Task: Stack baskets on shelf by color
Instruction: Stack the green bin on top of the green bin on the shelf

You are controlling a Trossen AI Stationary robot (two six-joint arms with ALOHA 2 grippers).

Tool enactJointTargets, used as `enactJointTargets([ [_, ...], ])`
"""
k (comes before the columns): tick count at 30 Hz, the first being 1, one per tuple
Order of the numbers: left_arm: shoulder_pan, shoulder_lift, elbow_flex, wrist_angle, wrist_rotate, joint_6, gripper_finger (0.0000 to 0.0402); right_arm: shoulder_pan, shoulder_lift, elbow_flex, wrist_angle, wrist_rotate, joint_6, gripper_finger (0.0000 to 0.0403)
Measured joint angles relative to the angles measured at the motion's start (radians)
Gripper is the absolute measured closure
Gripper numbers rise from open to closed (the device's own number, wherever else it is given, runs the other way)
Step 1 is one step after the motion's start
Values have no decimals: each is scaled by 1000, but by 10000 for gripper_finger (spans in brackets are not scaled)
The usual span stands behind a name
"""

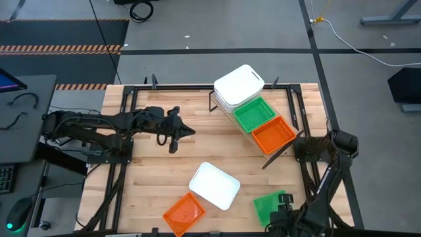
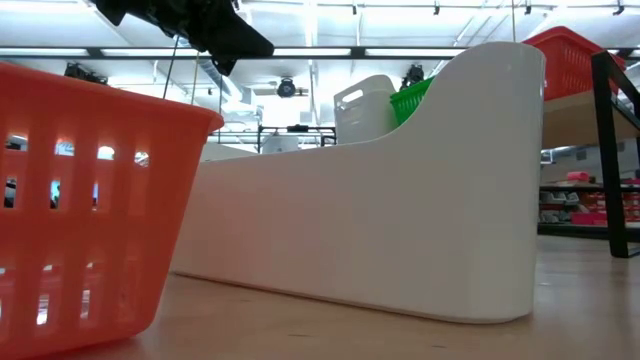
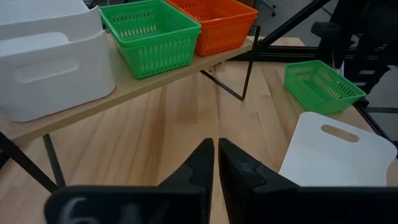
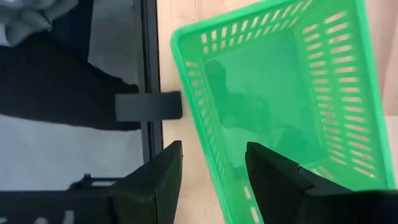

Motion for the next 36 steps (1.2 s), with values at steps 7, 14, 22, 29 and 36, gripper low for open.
enactJointTargets([
  [7,0,0,0,0,0,-6,380,0,34,-1,8,-39,-50,222],
  [14,0,0,0,-1,0,-6,373,-6,73,-1,54,-29,-58,227],
  [22,0,0,0,-1,0,-6,377,-41,110,-1,59,-31,-120,272],
  [29,0,0,0,-1,0,-5,376,-68,110,-1,61,-55,-215,387],
  [36,0,0,0,-1,0,-6,372,-101,110,23,37,-63,-293,388],
])
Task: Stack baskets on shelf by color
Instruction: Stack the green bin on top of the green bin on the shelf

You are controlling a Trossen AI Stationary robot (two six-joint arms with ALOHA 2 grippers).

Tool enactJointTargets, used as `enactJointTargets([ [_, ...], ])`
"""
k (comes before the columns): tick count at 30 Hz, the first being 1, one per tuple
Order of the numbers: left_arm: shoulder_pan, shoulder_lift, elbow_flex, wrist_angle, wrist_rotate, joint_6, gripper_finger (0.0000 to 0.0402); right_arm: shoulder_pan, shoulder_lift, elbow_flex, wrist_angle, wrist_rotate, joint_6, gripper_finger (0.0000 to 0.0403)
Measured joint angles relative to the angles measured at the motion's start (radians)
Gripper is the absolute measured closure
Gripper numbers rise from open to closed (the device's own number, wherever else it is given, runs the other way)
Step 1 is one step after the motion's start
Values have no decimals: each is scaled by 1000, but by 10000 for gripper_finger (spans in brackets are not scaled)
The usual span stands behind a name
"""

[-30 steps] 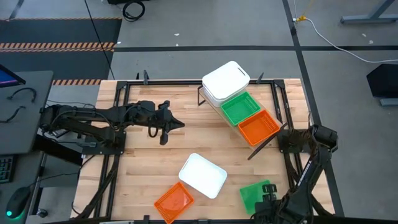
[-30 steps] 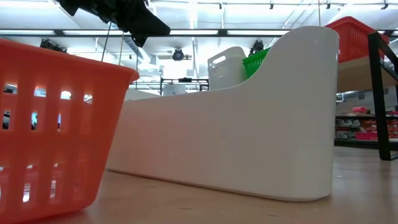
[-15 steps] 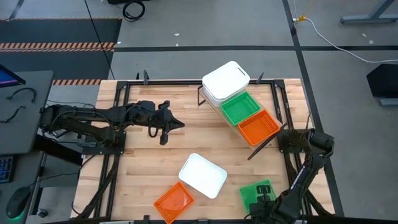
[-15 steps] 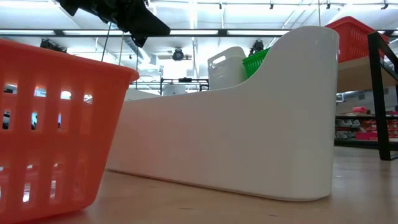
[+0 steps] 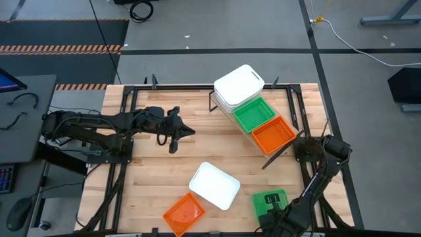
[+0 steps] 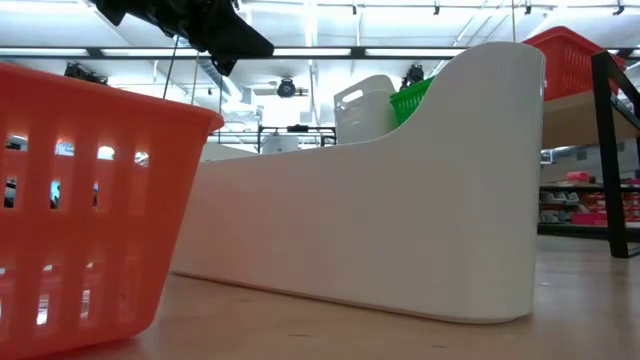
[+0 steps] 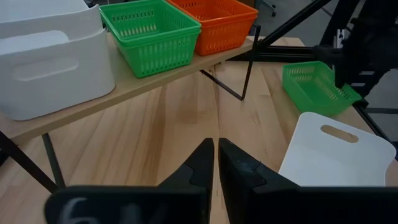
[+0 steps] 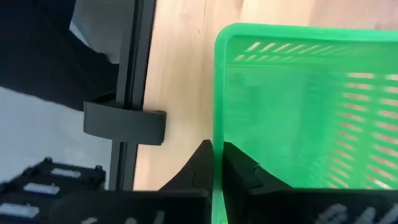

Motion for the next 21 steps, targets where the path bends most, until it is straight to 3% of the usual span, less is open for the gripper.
enactJointTargets([
  [6,0,0,0,0,0,0,380,-87,0,181,-192,11,-182,390],
  [18,0,0,0,0,0,-1,368,-240,-1,688,-625,301,-585,390],
  [21,0,0,0,0,0,-1,372,-294,-23,728,-614,329,-721,391],
])
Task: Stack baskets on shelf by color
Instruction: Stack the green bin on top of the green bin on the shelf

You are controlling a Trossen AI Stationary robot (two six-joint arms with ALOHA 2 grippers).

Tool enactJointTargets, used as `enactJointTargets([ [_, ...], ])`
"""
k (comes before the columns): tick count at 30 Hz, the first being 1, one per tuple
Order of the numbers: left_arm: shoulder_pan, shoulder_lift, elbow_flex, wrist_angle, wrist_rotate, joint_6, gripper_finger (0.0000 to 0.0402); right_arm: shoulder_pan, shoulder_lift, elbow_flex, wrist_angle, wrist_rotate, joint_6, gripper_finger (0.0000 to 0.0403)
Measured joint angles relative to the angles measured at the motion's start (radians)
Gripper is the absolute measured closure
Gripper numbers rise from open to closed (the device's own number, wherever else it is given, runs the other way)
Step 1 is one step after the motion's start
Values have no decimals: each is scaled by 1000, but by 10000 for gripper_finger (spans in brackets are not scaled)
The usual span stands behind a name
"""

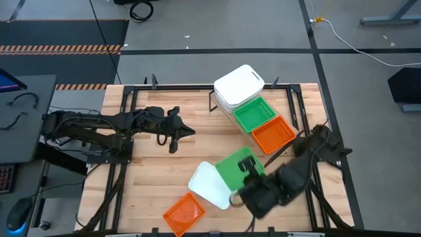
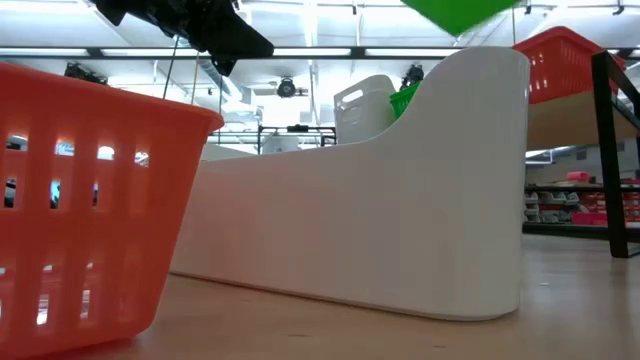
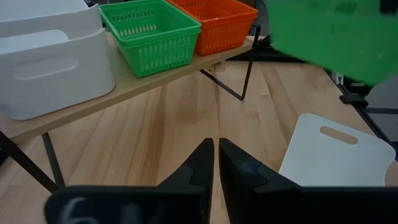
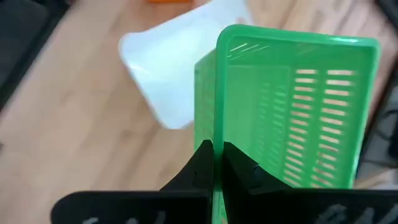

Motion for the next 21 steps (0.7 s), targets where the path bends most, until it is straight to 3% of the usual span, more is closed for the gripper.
enactJointTargets([
  [8,0,0,0,-17,0,1,372,-192,-25,50,-9,31,-278,390],
  [21,0,0,0,-63,0,7,375,-446,-99,49,-9,-29,-467,390],
])
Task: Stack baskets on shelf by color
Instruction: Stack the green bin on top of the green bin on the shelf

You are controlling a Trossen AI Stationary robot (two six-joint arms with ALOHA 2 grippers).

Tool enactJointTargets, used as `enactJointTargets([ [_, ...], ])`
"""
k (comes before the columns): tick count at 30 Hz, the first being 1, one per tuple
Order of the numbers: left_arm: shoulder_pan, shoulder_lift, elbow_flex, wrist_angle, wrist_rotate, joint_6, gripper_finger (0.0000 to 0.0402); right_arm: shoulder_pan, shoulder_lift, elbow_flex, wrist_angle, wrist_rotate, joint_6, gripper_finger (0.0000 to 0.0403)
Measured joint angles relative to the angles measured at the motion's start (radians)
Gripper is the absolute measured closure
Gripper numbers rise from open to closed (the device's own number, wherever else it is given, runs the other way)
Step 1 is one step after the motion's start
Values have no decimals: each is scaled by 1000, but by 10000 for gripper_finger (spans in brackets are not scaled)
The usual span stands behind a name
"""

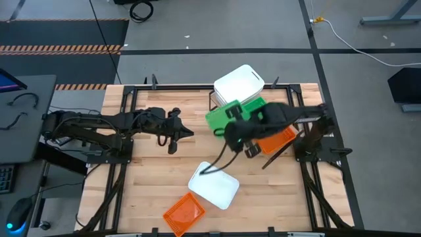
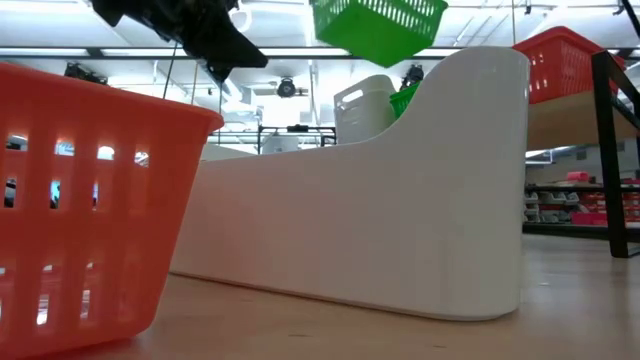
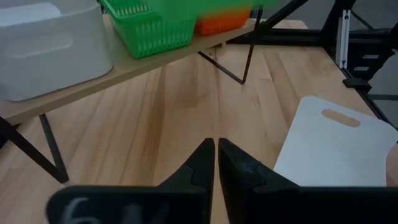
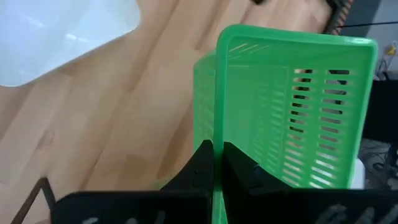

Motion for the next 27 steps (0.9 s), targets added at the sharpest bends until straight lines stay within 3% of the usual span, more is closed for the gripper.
enactJointTargets([
  [10,0,0,0,-13,0,1,371,-36,-145,-32,2,-62,0,390],
  [19,0,0,0,-13,0,-3,381,-79,-339,-336,-1,-53,3,390],
  [27,14,0,0,-12,-9,1,379,-82,-452,-499,0,-50,-2,390],
])
